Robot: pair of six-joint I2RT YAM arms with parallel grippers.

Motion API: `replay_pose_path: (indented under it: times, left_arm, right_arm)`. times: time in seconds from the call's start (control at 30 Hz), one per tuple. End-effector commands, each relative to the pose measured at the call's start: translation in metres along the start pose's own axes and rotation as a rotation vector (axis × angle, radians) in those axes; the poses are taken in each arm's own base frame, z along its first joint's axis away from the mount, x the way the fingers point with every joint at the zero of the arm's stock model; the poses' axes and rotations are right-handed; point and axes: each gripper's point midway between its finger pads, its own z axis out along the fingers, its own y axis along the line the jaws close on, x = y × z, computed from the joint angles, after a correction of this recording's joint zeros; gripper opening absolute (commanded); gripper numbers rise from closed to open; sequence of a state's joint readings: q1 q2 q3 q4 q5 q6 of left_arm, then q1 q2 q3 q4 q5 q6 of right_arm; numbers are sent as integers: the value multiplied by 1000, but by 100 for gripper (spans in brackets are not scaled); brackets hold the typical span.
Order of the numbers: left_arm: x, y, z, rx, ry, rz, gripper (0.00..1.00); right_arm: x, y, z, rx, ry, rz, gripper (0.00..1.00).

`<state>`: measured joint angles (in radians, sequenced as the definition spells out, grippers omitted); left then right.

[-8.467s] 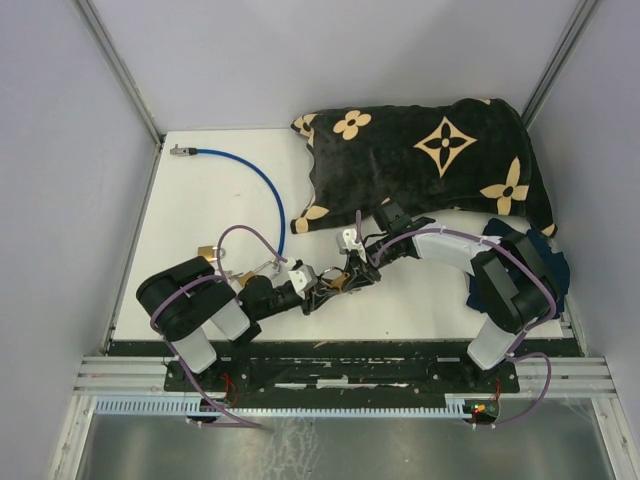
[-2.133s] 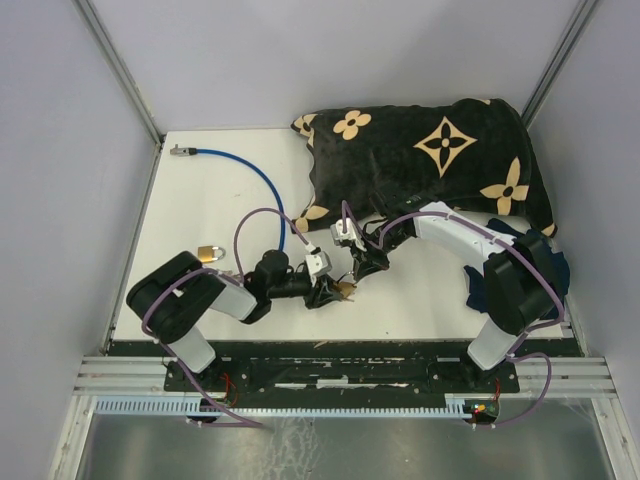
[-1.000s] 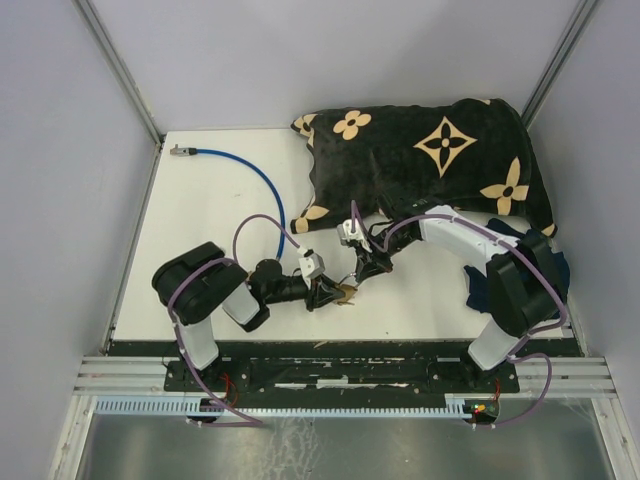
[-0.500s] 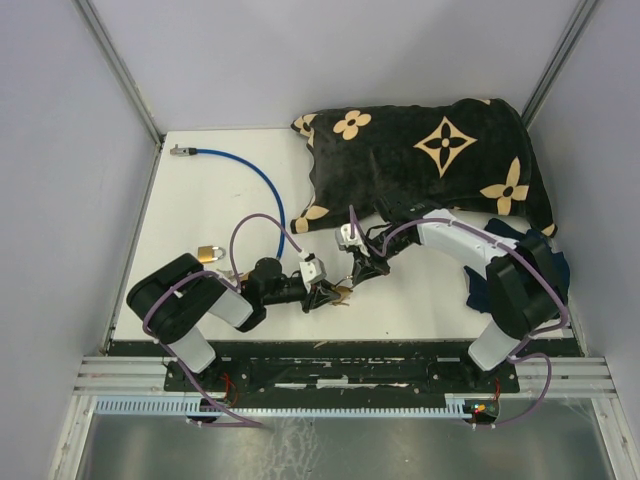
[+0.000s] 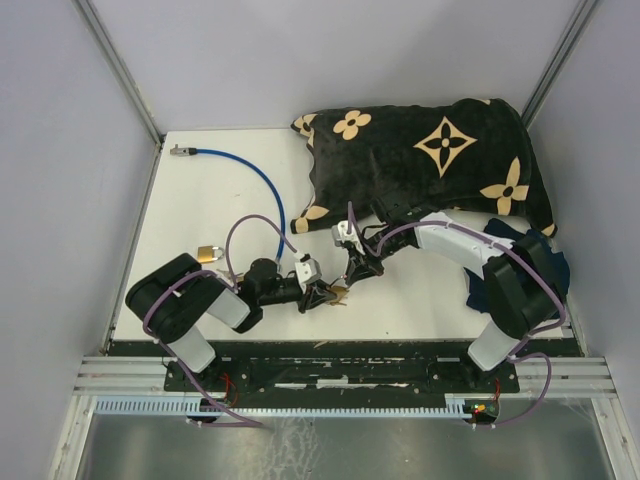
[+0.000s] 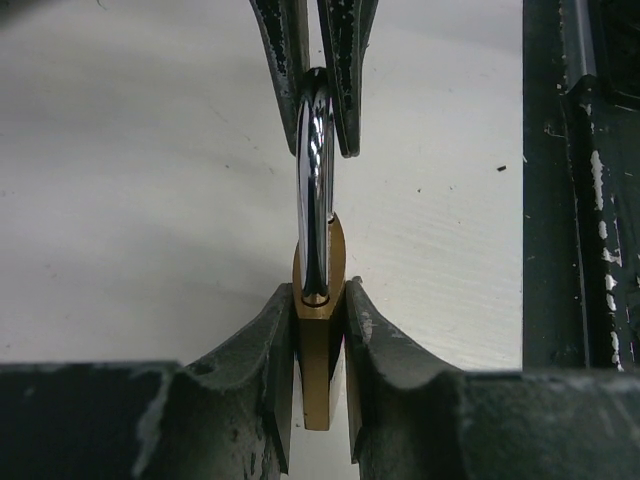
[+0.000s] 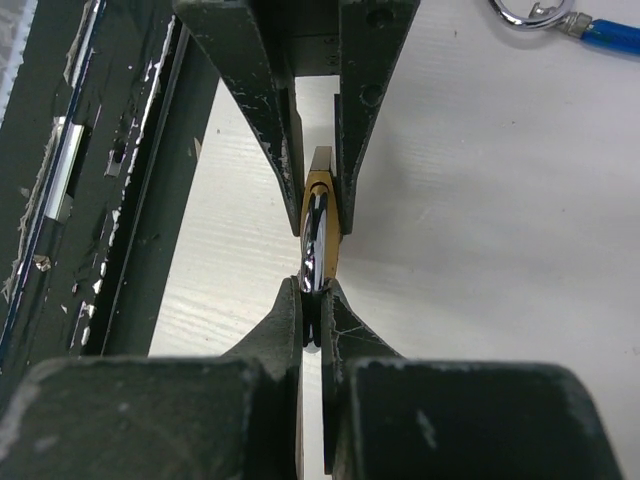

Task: Lock with the key
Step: Lock the lock.

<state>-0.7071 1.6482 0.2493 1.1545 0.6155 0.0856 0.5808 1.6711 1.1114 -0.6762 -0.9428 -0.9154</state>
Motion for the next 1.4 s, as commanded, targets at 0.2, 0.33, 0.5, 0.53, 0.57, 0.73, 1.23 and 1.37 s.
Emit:
replay_pose_path:
  times: [0.2, 0.33, 0.5, 0.53, 0.57, 0.73, 1.23, 1.37]
  left_arm:
    - [-6, 13, 6, -10, -24, 61, 3]
    - [-9, 13, 4, 24, -38, 36, 3]
    - [-8, 15, 1, 45, -24, 18, 3]
    - [-7, 15, 0, 45, -17, 15, 3]
    - [-5, 15, 1, 45, -11, 14, 3]
    - [-7, 19, 1, 21, -24, 5, 3]
    - [-13, 23, -4, -38, -64, -17, 3]
    - [-18, 21, -8, -42, -91, -31, 3]
  right_arm:
    - [50, 34, 45, -126, 88, 30, 2]
    - [61, 31, 45, -142, 147, -38, 2]
    - [75, 45, 50, -245, 170, -63, 2]
    - [76, 49, 53, -260, 172, -58, 2]
    - [76, 50, 57, -264, 175, -51, 2]
    - [87, 58, 81, -284, 222, 33, 2]
    - [44, 8, 80, -88, 110, 215, 11]
    - [4, -23, 29, 90, 12, 188, 46]
